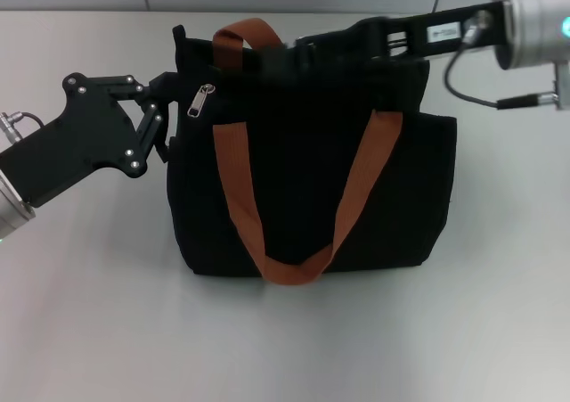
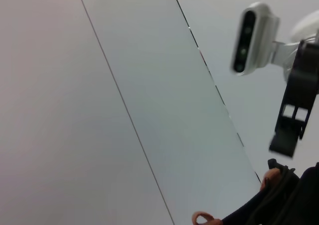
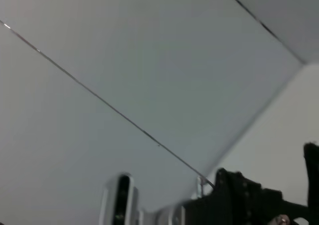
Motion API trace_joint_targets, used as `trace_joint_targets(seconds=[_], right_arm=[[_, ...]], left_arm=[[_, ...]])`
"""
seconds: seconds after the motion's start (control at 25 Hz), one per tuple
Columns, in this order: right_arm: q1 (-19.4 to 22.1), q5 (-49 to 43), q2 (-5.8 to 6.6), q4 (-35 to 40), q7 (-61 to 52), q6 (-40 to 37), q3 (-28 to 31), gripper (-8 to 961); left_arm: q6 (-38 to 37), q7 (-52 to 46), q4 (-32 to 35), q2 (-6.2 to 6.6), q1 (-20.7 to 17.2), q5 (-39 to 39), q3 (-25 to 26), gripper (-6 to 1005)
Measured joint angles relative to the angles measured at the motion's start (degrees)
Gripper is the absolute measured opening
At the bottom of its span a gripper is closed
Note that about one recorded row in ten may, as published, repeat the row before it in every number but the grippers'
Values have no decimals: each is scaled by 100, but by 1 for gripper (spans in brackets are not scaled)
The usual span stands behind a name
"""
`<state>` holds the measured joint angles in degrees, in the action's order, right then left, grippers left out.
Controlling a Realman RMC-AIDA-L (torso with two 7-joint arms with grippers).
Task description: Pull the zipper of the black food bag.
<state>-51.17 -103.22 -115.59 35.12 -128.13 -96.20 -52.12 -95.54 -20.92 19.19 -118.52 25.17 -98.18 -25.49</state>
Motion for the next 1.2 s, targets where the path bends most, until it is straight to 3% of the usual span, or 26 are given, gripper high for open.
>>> trace_joint_targets(seconds=[0.28,0.64,0.84,1.2], right_arm=[[-389,-312,-92,-27,-403,476,-404,620],[-468,-313,-196,-37,-585,956,-775,617],[-498,-313,-244,-32,-660,1051,-820,420],[-523,-312,-281,-33,-668,1268,-972,393]], left_arm=[[-136,75,-12,-4,1,9,0,30],[-194,231,-65,-13,43,10,0,30],[-362,234,-65,-14,46,10,0,31],[-426,281,-69,-23,68,32,0,31]])
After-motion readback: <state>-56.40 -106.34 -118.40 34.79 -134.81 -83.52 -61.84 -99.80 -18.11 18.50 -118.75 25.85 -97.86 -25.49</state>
